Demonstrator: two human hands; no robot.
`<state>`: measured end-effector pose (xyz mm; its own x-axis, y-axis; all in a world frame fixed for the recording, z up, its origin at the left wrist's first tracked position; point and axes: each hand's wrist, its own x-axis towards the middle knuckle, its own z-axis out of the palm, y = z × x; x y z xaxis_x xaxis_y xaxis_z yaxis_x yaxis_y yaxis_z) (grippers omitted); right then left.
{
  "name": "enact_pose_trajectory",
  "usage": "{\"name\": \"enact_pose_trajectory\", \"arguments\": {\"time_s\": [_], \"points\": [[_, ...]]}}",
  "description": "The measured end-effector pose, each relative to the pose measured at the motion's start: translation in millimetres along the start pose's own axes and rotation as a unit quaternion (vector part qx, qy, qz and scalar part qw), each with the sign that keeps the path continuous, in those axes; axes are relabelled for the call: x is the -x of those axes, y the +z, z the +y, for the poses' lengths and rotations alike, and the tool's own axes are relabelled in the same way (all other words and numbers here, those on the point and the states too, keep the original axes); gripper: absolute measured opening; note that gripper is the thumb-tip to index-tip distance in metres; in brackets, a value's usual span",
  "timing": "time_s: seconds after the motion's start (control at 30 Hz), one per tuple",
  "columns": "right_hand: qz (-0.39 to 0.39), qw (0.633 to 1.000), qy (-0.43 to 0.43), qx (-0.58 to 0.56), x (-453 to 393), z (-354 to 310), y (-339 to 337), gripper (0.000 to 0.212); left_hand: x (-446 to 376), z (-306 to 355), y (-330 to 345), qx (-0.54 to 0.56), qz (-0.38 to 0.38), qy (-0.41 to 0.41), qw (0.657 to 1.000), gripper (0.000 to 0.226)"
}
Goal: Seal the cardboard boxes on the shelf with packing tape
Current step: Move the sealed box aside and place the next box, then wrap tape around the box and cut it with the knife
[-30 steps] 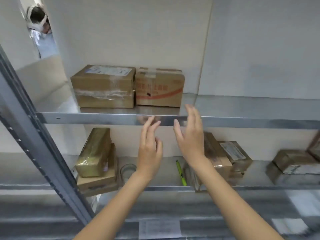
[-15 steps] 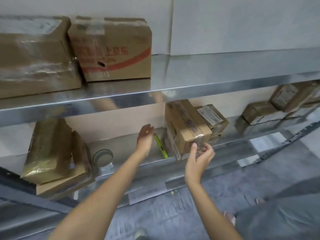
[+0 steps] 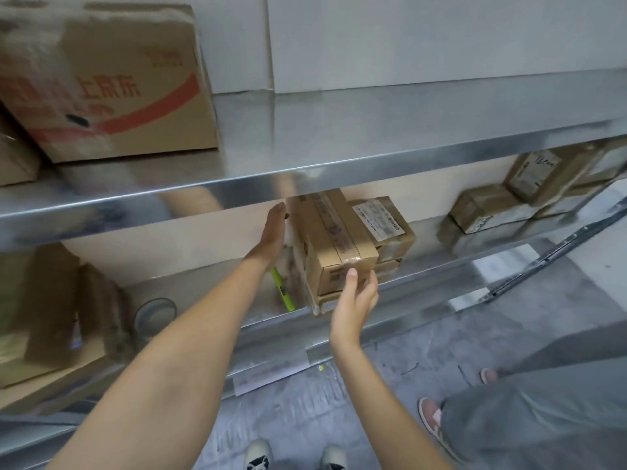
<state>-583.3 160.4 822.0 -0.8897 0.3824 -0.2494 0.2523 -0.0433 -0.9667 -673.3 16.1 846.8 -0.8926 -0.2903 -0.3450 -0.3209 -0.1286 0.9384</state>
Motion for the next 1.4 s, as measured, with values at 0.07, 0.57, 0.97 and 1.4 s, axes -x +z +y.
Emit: {"name": "enact_pose_trajectory", "arguments": {"time_s": [0.07, 0.57, 0.97, 1.4], "points": [[-0.016, 1.000, -0.008, 0.019, -2.0, 1.4, -3.0, 0.062, -6.9, 2.3, -2.2, -0.002, 0.008, 0.016, 1.000, 0.059], [-0.029, 0.999, -0.027, 0.034, 6.0, 4.4, 5.0, 0.069, -15.8, 13.0, -22.7, -0.012, 0.003, 0.107, 0.994, 0.034], [-0.221, 0.968, -0.003, 0.119, 38.9, -11.7, 80.9, 0.059, 98.5, -82.3, -165.5, 0.164, 0.270, 0.031, 0.948, 0.052], [-0.343, 0.914, 0.173, 0.130, -46.9, 139.5, 102.7, 0.127, 136.8, -135.8, -141.0, 0.095, 0.299, -0.014, 0.950, 0.043]]}}
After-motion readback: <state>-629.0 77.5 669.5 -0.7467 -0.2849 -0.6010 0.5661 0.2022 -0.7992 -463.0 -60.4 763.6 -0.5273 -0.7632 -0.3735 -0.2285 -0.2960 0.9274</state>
